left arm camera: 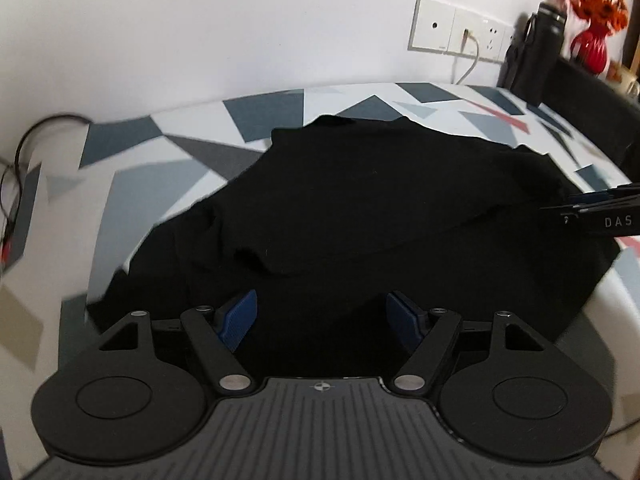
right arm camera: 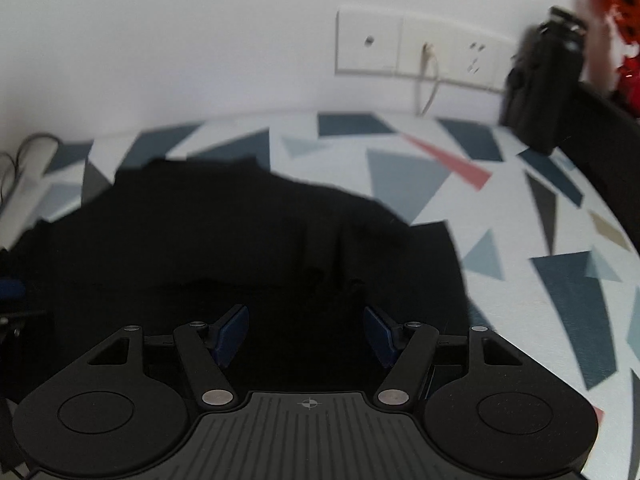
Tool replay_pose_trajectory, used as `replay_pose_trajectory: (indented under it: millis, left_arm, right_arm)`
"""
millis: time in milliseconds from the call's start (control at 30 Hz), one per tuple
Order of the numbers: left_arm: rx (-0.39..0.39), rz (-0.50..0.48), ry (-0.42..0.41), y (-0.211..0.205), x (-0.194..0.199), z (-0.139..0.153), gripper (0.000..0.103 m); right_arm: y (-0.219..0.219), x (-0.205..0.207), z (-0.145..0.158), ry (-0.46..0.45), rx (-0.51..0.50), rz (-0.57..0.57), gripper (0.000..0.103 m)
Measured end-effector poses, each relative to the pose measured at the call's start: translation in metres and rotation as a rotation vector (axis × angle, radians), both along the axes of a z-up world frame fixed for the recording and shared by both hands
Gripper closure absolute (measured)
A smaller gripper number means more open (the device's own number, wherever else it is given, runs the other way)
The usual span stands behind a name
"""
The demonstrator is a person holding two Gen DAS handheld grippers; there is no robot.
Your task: Fold clothes
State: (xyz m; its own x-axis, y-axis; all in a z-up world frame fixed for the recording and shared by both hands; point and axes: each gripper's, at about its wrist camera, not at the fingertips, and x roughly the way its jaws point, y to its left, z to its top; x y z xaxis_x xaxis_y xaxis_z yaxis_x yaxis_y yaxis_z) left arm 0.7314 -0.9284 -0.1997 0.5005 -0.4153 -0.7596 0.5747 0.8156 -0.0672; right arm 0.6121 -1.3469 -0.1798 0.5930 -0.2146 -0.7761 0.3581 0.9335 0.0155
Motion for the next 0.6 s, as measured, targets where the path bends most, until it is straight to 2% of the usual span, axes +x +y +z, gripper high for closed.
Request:
replay_pose_trajectory:
  millis: [133, 333, 400, 467, 533, 600]
  left_arm:
    - [0.017, 0.04, 0.006, -0.01, 0.025, 0.002, 0.027]
    - [0.034, 0.127, 0.031, -0.028, 0.074, 0.004, 0.028]
    - [-0.001, 0.174, -0.051, -0.024, 0.103, 0.015, 0.03]
    - [-0.06, 0.308, -0.129, -0.011, 0.132, 0.035, 0.03]
    - [-0.106, 0.38, -0.123, 0.004, 0.15, 0.051, 0.029]
    - [-0.118, 0.366, -0.106, 0.017, 0.153, 0.059, 0.026]
  right_arm:
    - [-0.004, 0.018, -0.009, 0.03, -0.027, 0.046, 0.042]
    - [-0.037, 0.059, -0.004, -0.006, 0.016, 0.058, 0.042]
    - [-0.056, 0.079, 0.007, -0.084, 0.013, 0.016, 0.045]
    - [-0.076, 0.09, 0.022, -0.203, 0.002, -0.085, 0.04]
    - [-0.096, 0.095, 0.036, -0.279, 0.032, -0.182, 0.038]
    - [-0.105, 0.092, 0.04, -0.292, 0.092, -0.185, 0.037]
